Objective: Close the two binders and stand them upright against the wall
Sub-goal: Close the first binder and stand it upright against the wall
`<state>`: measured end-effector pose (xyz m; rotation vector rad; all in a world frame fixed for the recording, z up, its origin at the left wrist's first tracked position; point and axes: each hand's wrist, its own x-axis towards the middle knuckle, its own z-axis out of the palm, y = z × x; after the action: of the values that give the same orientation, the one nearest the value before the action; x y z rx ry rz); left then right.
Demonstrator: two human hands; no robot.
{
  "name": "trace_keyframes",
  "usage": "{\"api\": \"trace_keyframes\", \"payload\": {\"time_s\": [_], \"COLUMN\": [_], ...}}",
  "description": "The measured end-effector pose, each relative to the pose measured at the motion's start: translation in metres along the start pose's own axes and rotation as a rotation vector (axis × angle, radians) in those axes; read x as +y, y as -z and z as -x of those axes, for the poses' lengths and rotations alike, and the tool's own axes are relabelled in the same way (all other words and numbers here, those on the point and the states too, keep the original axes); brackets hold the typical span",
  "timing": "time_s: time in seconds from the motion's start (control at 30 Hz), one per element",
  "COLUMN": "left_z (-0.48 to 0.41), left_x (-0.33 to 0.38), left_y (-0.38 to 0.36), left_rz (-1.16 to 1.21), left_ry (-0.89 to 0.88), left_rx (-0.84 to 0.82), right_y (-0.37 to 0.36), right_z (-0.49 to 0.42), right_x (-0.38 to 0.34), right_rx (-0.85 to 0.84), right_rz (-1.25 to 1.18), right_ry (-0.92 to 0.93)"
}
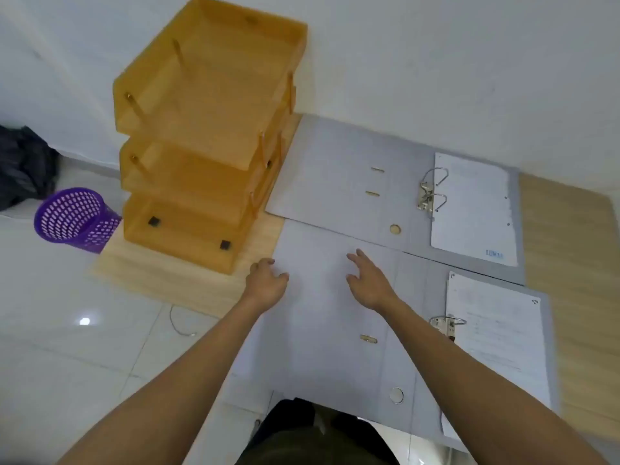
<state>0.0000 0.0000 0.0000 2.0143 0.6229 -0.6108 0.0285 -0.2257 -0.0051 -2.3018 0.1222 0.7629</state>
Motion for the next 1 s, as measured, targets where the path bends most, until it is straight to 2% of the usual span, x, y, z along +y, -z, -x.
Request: {"api": "trace_keyframes", "payload": {"time_s": [0.1, 0.33, 0.57, 0.63, 0.73, 0.8, 0.87, 1.0], "left_z": [-0.002, -0.01, -0.013, -0.004, 0.021, 0.037, 0.052, 0.072], "left_x": [-0.015, -0.029, -0.026, -0.017, 0.007, 0.025, 0.046, 0.085], "left_y": [-0.003, -0.003, 0.009, 0.022, 0.04, 0.043, 0.038, 0.011], "left_rz": [-0.045, 0.072, 0.314, 0.373, 0.541, 0.624, 0.712, 0.773], "left_ry": [0.006, 0.089, 0.112, 0.077, -0.028, -0.061, -0.079, -0.15], "left_rx": [0.066, 0.12, 0.032, -0.067, -0.384, -0.522, -0.602, -0.64], "right_y": [-0.016, -0.031, -0.018, -0.019, -0.023, -0.018, -0.009, 0.02], "right_z": [0.0, 0.01, 0.02, 0.027, 0.037, 0.045, 0.055, 0.081], "right_x": [0.01, 0.011, -0.015, -0.025, -0.038, -0.047, -0.056, -0.068], "right_rx": [-0.069, -0.151, -0.195, -0.182, -0.103, -0.045, -0.001, 0.085], "right_rz": [0.186, 0.288, 0.136, 0.103, 0.08, 0.025, -0.044, -0.178], "right_ry": [-0.035, -0.063, -0.038, 0.016, 0.121, 0.158, 0.18, 0.241]}}
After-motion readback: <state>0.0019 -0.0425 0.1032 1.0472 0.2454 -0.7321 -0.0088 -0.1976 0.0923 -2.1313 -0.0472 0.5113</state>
